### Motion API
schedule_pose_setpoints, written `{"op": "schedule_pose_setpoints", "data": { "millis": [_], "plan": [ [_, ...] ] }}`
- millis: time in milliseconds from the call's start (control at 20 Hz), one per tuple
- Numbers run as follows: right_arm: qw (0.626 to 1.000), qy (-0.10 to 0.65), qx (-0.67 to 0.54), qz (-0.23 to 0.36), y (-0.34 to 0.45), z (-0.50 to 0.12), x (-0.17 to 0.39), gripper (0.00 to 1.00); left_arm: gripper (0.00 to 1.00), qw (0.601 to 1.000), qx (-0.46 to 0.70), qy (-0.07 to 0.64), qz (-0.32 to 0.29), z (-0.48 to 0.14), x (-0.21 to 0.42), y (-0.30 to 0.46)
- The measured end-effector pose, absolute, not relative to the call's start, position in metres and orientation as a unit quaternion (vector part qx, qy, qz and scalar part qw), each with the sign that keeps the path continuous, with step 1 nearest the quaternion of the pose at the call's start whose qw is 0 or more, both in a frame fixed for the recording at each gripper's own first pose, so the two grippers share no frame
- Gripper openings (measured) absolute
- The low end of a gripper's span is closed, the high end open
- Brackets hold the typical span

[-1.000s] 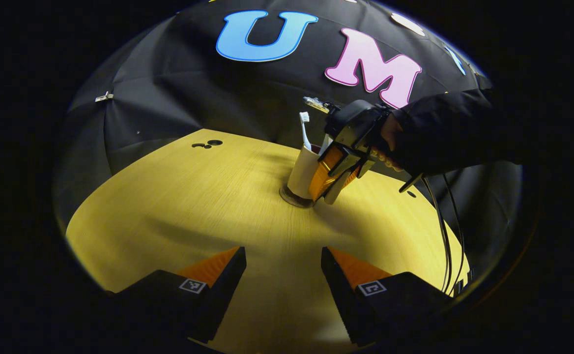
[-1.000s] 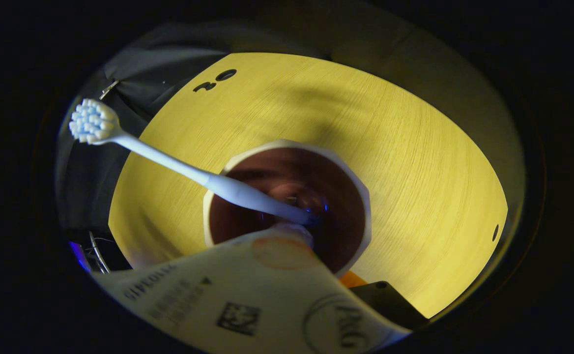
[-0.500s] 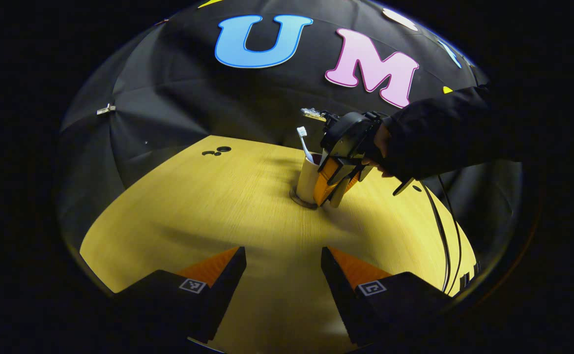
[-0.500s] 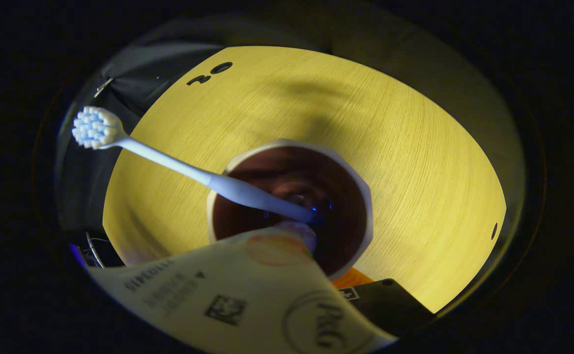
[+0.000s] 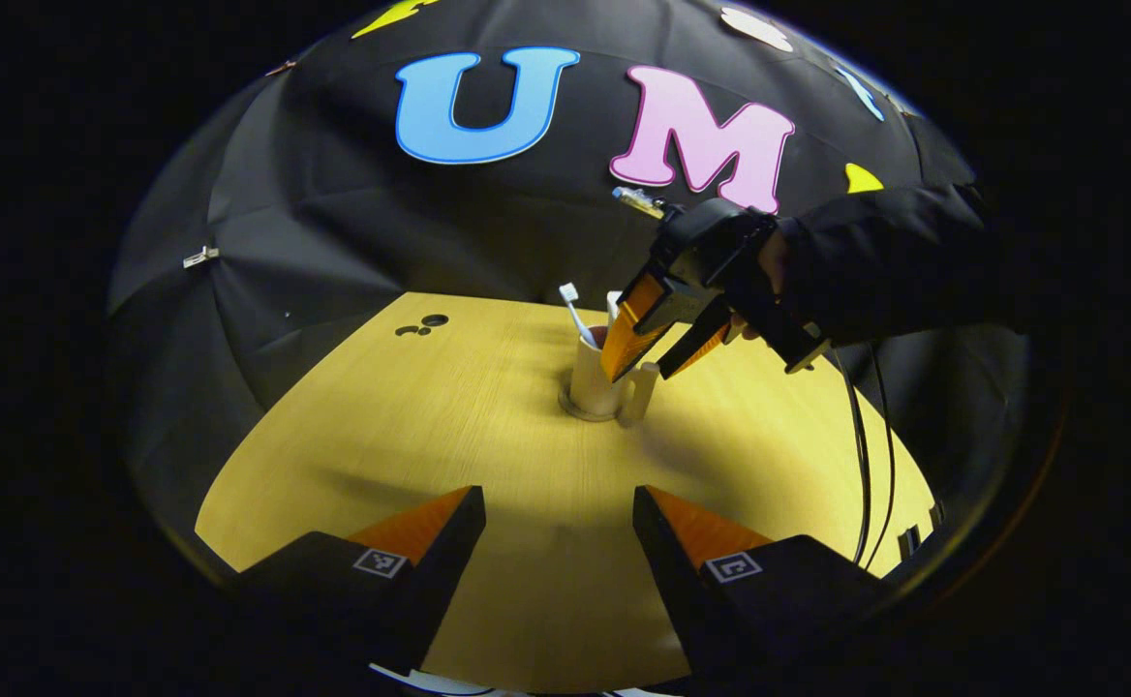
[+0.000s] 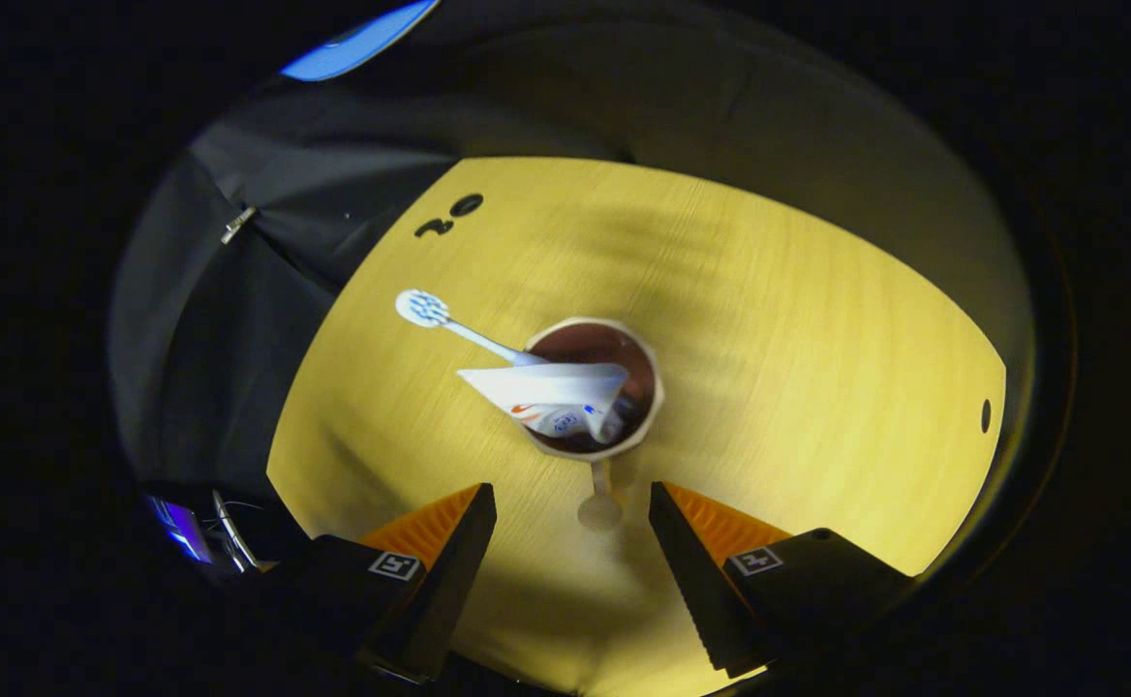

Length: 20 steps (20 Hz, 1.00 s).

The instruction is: Put the toothbrush and toothpaste on the desktop into the cup, then pick up the cup and place it on the coaster on the desktop.

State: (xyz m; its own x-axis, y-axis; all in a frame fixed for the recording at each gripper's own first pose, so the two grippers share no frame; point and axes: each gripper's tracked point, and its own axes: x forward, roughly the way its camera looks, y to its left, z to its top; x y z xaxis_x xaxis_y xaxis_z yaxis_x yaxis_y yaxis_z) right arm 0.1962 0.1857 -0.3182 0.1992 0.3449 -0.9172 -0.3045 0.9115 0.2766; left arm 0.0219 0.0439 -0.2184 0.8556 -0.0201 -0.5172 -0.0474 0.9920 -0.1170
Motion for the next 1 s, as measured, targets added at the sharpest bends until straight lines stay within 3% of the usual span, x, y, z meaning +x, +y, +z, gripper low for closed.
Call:
{"op": "schedule_pose_setpoints", "data": {
  "millis": [300,700,1000],
  "plan": [
    [0.848,0.488,0.056,0.197,0.153,-0.196,0.175,0.99,0.96,0.970,-0.061,0.234,-0.012,-0.155,0.019,0.032],
    [0.938,0.308,0.052,0.149,0.111,-0.056,0.107,0.98,0.96,0.990,-0.027,0.133,-0.031,-0.040,0.010,0.023],
    [0.971,0.210,0.029,0.111,0.092,0.017,0.035,0.98,0.95,0.996,0.017,0.076,-0.054,0.009,-0.014,0.015]
  ]
}}
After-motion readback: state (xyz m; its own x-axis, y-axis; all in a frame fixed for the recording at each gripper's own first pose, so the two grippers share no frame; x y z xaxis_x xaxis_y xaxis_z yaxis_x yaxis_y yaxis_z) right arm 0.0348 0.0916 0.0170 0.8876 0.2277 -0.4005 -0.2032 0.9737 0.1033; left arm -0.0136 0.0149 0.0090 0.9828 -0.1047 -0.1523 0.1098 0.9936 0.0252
